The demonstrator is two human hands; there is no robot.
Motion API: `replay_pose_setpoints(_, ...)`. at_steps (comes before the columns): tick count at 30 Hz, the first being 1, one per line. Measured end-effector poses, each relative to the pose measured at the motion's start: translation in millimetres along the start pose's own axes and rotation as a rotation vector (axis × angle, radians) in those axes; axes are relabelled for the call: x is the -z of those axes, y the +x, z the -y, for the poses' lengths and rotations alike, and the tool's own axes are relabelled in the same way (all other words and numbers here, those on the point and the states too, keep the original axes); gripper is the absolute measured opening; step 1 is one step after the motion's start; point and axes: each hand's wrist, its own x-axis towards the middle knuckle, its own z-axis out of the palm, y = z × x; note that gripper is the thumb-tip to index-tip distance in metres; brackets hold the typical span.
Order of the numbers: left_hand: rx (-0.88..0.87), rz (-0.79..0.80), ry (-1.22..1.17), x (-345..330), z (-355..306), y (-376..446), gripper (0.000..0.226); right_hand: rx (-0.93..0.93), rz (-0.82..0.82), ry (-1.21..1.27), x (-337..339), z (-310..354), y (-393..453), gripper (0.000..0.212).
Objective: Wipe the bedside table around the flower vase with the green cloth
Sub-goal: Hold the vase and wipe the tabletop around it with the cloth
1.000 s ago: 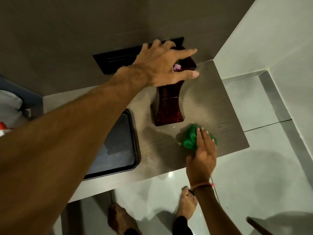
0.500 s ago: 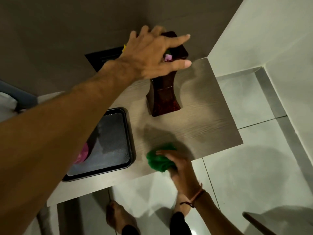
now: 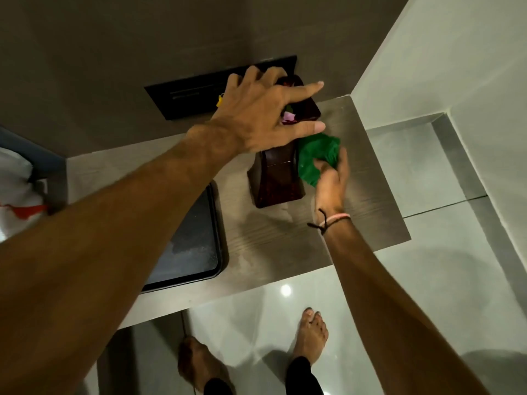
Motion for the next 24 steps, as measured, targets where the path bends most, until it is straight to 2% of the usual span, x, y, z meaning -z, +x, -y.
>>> replay_pose_setpoints(4, 0.007, -0.024, 0.001, -2, 0, -1, 0.081, -0.054, 0.156, -0.098, -10, 3, 16, 0.049)
replay_pose_setpoints(8, 0.013, -0.032, -0.012, -1, 1, 0, 0.077, -0.056, 0.080, -0.026, 9, -10, -8, 0.058)
replay_pose_setpoints(11, 0.006, -0.027, -0.009, 0, 0, 0, 0.077, 0.054, 0.072, -0.062, 28, -23, -41, 0.057)
replay_pose_setpoints(15, 0.009, -0.002, -0.013, 2, -2, 1, 0.078, 0.232, 0.264, -0.280, 38, -48, -84, 0.048)
replay_pose_setpoints(17, 0.016, 0.002, -0.011, 3, -2, 1, 0.077, 0.289, 0.287, -0.401, 33, -58, -106, 0.044)
replay_pose_setpoints(19, 0.025, -0.001, -0.016, 3, -3, 0, 0.076, 0.326, 0.151, -0.320, 25, -58, -122, 0.045)
replay_pose_setpoints(22, 0.021, 0.001, -0.021, 4, -3, 0, 0.077, 0.449, -0.189, -0.136, 8, -42, -112, 0.052)
replay_pose_setpoints(24, 0.020, 0.010, -0.019, 0, -4, -1, 0.077, 0.478, -0.281, -0.144, -4, -31, -93, 0.056)
